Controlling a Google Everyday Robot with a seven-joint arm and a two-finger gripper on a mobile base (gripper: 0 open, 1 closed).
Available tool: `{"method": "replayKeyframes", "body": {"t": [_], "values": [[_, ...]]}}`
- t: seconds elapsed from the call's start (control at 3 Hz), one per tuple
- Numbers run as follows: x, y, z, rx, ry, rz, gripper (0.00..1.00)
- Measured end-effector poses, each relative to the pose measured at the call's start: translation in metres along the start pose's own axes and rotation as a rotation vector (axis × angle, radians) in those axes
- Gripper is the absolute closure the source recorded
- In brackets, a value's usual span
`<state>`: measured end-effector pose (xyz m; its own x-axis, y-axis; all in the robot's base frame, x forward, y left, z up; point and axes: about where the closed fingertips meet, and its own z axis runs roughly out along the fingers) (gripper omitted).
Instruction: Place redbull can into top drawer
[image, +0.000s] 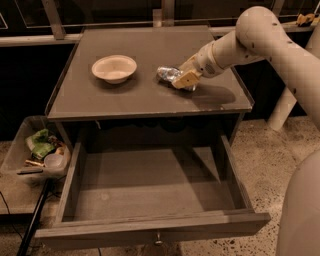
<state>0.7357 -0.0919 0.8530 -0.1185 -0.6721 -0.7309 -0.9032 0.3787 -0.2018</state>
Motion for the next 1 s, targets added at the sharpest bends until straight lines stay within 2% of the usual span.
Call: {"method": "replayKeyframes", "body": {"t": [0.33,0.67,1.0], "values": [[0.0000,0.0000,0.0000,0.000,0.000,0.000,0.88],[0.0000,0.0000,0.0001,0.000,0.000,0.000,1.00],[-0.0008,0.0010,0.0068,-0.015,0.018,0.005,1.00]]}}
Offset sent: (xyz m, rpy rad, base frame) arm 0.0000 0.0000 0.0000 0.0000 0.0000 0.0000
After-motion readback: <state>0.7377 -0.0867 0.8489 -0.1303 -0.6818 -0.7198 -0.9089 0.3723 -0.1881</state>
